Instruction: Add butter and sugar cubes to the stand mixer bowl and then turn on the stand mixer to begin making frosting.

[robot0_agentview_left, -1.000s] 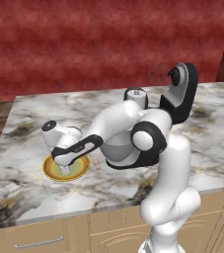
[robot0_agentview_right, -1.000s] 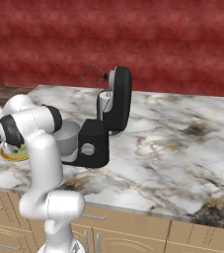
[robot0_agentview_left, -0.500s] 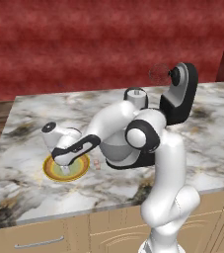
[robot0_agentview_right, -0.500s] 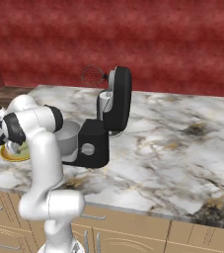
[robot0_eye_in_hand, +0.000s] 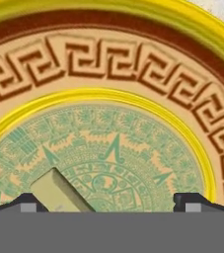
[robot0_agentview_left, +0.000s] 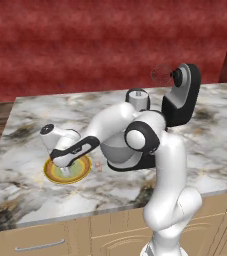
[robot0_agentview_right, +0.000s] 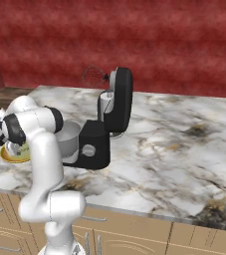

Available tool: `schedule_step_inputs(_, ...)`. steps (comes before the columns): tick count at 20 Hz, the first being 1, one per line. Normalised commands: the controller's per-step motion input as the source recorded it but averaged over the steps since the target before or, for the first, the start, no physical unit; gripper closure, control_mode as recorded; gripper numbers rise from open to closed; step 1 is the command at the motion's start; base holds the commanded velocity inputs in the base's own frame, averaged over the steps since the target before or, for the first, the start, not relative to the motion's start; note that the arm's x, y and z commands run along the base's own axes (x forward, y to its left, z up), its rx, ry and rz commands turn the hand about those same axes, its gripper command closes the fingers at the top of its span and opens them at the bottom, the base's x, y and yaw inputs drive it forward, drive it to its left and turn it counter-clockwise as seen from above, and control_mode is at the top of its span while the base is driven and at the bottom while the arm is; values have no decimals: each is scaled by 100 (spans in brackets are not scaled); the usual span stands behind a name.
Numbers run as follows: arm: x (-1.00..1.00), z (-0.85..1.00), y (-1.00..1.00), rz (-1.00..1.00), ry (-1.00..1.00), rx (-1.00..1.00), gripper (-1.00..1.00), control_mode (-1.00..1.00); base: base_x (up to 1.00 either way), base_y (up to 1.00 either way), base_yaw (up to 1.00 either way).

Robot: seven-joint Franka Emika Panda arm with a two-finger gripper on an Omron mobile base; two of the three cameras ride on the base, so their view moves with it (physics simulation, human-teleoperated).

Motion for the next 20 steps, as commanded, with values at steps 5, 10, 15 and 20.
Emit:
schedule_step_inputs(5, 0, -40, -1, 0, 0, -2, 100, -100, 0, 0, 0)
schedule_step_inputs(10, 0, -16, -13, 0, 0, 0, 100, -100, 0, 0, 0)
schedule_step_inputs(15, -18, 3, -15, 0, 0, 3, 100, -100, 0, 0, 0)
schedule_step_inputs(20, -44, 31, -20, 0, -5, 8, 100, -100, 0, 0, 0)
